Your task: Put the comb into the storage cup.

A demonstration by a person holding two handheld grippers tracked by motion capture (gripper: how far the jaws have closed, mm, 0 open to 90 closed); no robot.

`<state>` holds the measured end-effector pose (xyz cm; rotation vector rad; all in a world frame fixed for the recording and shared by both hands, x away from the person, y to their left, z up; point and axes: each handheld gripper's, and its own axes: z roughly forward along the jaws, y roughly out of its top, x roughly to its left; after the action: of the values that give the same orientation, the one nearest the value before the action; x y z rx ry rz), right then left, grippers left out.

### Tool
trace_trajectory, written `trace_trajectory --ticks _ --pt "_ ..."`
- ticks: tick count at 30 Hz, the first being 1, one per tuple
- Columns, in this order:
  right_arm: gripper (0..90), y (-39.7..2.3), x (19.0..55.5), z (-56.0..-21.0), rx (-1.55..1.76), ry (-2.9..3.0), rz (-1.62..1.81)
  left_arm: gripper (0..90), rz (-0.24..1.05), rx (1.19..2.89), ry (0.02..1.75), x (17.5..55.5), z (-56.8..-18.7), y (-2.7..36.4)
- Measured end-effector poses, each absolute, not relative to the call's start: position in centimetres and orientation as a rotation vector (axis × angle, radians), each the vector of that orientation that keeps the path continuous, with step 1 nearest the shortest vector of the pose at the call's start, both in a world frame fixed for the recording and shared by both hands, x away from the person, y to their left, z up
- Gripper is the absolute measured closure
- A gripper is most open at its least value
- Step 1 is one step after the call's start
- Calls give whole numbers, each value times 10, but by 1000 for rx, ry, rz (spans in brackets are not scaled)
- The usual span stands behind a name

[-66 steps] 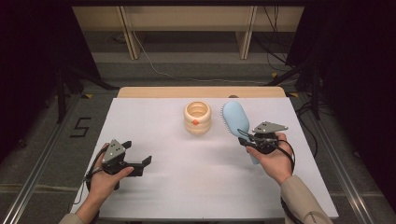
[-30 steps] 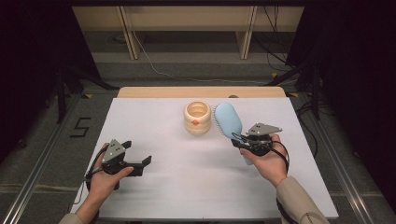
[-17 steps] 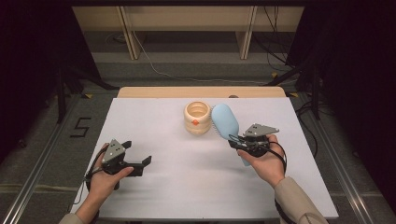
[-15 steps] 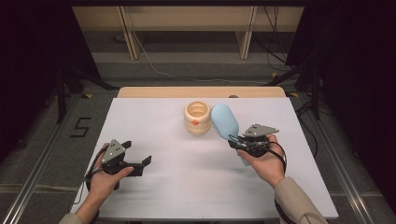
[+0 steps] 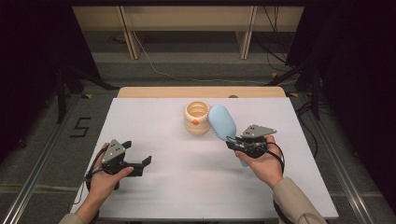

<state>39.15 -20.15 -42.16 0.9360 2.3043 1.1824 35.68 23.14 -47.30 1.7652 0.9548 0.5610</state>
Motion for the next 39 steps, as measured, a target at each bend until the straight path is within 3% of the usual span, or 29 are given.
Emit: trace_trajectory --ticks 39 --pt "702 -184 388 -423 877 2321 1216 0 558 1768 941 356 -472 229"
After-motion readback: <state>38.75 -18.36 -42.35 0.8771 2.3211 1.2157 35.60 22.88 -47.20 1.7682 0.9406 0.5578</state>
